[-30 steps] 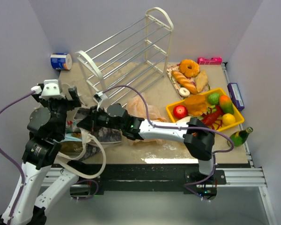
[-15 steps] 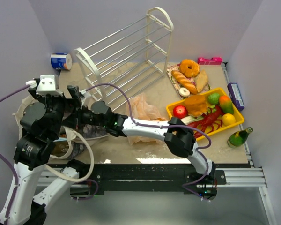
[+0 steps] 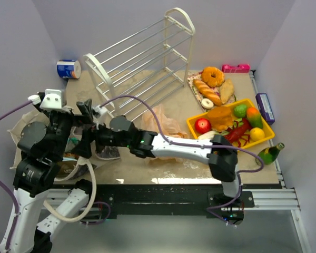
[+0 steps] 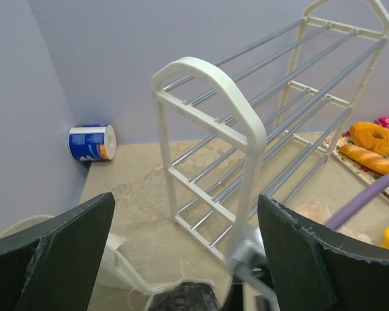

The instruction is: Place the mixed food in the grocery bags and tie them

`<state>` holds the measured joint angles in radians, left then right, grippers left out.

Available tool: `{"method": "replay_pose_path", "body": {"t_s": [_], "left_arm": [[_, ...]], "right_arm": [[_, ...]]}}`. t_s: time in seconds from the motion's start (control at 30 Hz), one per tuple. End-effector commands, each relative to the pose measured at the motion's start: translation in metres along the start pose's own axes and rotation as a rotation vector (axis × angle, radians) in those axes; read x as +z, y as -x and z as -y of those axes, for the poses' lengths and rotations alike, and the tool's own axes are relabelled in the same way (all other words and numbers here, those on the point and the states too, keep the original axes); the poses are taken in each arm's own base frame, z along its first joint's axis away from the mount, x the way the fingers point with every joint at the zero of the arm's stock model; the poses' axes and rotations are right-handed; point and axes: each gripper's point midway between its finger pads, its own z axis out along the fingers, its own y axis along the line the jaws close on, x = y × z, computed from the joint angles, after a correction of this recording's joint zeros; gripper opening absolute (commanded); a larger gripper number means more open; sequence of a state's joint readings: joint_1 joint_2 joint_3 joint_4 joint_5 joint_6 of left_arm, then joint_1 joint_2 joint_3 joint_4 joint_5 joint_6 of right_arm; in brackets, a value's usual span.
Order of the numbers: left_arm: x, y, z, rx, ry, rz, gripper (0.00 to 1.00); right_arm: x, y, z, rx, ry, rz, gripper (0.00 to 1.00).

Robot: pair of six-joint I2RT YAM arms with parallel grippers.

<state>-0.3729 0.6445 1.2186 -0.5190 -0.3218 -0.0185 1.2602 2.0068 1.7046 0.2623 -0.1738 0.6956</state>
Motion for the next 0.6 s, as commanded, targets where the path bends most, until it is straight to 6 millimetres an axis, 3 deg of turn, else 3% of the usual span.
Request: {"method": "replay_pose_path", "body": {"t_s": [0.0, 0.07, 0.1, 0.2, 0.23, 0.27, 0.3, 0.37, 0.47, 0.57], "left_arm": [[0.003, -0.004, 0.008, 0.097, -0.065, 0.026, 0.97], [0.009, -0.009, 0.015, 0.103, -0.091, 0.013, 0.95], [0.011, -0.010, 0.018, 0.104, -0.106, 0.012, 0.95], [0.021, -0.013, 0.037, 0.095, -0.189, 0.000, 0.95], [0.026, -0.016, 0.044, 0.093, -0.218, -0.010, 0.95], [0.029, -0.015, 0.048, 0.086, -0.234, -0.008, 0.95], [0.031, -0.016, 0.052, 0.076, -0.248, -0.013, 0.95], [0.037, -0.017, 0.066, 0.057, -0.306, -0.016, 0.95], [0.043, -0.020, 0.086, 0.029, -0.391, -0.015, 0.95], [0.045, -0.026, 0.112, -0.003, -0.453, -0.040, 0.95]], "right_arm": [[-0.069, 0.039, -0.035, -0.139, -0.001, 0.055, 0.91], [-0.092, 0.043, -0.032, -0.178, -0.043, 0.058, 0.93], [-0.112, 0.056, -0.038, -0.197, -0.056, 0.086, 0.94], [-0.151, 0.056, 0.011, -0.210, -0.237, 0.066, 0.94], [-0.175, 0.059, 0.019, -0.192, -0.252, 0.080, 0.94], [-0.195, 0.066, 0.051, -0.157, -0.330, 0.086, 0.93], [-0.213, 0.069, 0.062, -0.139, -0.353, 0.100, 0.93], [-0.257, 0.064, 0.094, -0.126, -0.468, 0.110, 0.93], [-0.303, 0.043, 0.126, -0.129, -0.631, 0.060, 0.96], [-0.335, 0.016, 0.148, -0.096, -0.736, -0.001, 0.97]]}}
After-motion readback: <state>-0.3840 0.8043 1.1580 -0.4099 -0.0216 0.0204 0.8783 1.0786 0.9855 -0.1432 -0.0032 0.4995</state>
